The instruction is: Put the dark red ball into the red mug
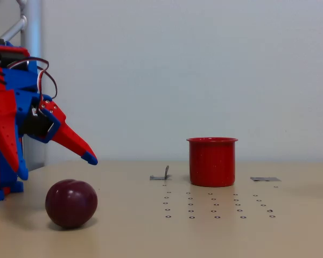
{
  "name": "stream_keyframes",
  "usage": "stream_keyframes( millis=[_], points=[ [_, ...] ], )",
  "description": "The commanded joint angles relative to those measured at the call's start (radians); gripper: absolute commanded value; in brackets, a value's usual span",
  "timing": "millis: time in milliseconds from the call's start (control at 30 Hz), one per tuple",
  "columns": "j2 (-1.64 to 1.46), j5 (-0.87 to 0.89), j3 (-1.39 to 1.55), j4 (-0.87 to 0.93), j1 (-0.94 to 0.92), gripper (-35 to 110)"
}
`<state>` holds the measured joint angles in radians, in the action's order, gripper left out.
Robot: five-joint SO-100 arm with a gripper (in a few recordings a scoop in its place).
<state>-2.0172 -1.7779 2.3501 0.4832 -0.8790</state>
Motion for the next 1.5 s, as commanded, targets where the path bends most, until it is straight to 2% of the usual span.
stream_keyframes(
  millis=[0,400,1467],
  points=[
    [-0.008,0.025,-0.011,-0.051,0.029,48],
    [0.097,0.031,0.081,-0.218,0.074,48],
    [0.252,0.044,-0.040,-0.233,0.072,41]
  ],
)
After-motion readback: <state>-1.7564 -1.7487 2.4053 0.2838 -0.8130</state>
